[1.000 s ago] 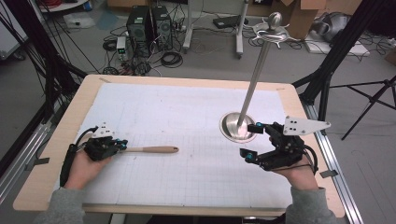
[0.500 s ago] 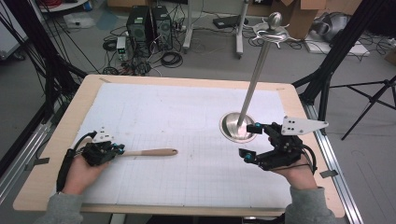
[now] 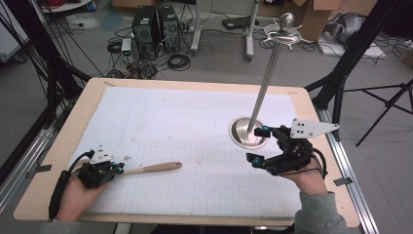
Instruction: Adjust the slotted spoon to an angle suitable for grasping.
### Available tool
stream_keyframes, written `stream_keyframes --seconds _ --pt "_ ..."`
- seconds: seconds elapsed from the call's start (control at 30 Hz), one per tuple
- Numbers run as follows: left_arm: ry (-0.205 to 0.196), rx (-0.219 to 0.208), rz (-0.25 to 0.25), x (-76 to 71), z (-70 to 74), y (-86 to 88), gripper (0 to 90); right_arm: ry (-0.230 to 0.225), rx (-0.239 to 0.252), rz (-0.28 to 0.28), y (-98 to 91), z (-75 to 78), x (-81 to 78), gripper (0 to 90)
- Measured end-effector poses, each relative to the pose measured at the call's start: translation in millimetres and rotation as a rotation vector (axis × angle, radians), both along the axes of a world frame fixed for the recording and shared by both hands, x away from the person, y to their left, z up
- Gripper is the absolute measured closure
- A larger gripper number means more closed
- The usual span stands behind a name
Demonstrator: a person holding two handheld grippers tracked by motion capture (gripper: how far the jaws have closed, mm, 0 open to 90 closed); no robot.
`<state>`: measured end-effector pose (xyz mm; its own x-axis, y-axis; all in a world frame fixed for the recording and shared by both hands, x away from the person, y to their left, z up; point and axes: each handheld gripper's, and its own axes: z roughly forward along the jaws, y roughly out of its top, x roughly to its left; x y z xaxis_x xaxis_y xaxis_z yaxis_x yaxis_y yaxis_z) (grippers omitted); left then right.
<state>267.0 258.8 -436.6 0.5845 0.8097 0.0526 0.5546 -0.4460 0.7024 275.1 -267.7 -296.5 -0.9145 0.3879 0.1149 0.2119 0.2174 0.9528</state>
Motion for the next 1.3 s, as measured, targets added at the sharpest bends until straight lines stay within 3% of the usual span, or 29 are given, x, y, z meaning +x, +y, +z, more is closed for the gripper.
stream_keyframes --seconds 0.2,0.3,0.4,0.7,1.1,1.23,1.3 --pt "-0.018 -0.001 -0.009 -3.3 0.9 0.4 89.6 0.005 0.004 0.004 1.0 0.9 0.4 14.0" --pt "-0.060 -0.061 -0.030 -4.0 7.9 -1.8 89.6 -0.004 0.007 0.005 1.3 1.8 0.1 14.0" --pt "-0.076 -0.106 -0.090 -4.6 12.1 -9.6 89.6 -0.008 0.015 -0.001 -0.8 2.4 -0.1 14.0" --pt "-0.057 -0.134 -0.253 -6.9 11.4 -46.6 89.6 -0.013 0.029 -0.013 -5.4 3.3 -1.0 14.0" --pt "-0.025 -0.119 -0.354 2.9 3.0 -83.3 89.6 -0.009 0.008 -0.014 -3.0 1.3 -0.9 14.0" --pt "0.007 -0.099 -0.380 9.4 -4.3 -96.0 89.6 -0.005 0.010 -0.017 -5.4 1.2 -2.7 14.0" --pt "0.000 -0.094 -0.386 12.4 -4.9 -99.4 89.6 -0.005 0.014 -0.021 -7.0 1.1 -3.4 14.0"
